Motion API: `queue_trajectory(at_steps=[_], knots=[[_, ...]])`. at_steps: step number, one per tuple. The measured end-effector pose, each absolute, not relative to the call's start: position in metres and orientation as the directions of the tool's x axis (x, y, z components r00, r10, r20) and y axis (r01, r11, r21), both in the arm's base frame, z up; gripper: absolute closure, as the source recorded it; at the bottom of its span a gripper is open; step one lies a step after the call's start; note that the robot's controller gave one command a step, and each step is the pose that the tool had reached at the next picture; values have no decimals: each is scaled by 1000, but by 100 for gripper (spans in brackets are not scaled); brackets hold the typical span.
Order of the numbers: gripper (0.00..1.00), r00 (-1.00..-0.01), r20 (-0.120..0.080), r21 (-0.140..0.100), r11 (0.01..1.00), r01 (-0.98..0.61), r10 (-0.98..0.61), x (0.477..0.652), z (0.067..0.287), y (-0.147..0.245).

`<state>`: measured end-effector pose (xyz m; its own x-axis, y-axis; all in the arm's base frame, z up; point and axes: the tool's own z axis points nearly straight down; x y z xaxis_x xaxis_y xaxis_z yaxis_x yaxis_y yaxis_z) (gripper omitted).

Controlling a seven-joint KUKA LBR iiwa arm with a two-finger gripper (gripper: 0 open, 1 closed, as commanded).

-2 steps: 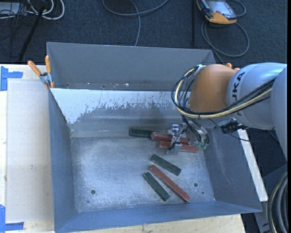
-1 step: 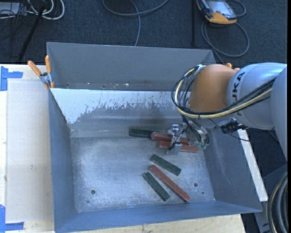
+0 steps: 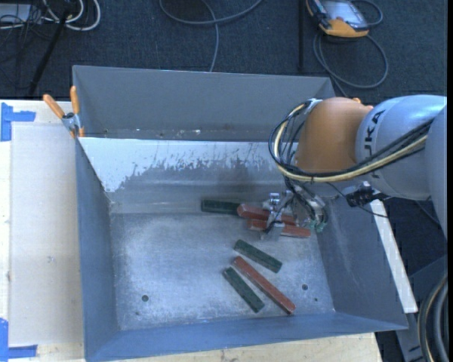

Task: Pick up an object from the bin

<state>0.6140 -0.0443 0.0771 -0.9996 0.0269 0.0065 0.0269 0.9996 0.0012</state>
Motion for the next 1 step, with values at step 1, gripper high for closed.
queue_trajectory(at_steps=[1], knots=[[100,-1000,5,1,1000,27,27,614,92,-44]])
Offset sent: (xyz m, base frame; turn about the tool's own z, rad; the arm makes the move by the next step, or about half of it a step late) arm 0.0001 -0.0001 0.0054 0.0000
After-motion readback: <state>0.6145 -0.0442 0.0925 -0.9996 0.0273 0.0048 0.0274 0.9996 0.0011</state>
